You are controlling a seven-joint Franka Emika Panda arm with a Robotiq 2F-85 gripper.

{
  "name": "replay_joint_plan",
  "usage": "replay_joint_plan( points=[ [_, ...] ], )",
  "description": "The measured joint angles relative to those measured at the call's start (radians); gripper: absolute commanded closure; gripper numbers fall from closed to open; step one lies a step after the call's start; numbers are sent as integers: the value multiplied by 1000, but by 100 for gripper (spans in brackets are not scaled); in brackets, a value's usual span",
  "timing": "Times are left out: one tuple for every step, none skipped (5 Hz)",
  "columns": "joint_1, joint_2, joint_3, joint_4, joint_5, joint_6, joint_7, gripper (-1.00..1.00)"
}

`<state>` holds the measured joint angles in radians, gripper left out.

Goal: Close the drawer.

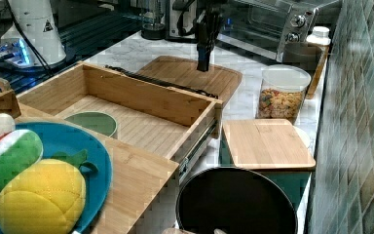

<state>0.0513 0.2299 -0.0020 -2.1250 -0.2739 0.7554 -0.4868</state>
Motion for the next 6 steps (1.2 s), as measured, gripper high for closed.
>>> replay_joint_plan(
  points=[
    [14,12,0,-45,-42,-1,9,100],
    [17,12,4,-94,-62,44,12,100],
    [16,16,2,-113,-63,53,11,100],
    [8,17,-3,-125,-63,52,8,100],
    [2,11,-29,-141,-63,65,-48,100],
    [-17,7,-62,-143,-62,87,-143,100]
  ],
)
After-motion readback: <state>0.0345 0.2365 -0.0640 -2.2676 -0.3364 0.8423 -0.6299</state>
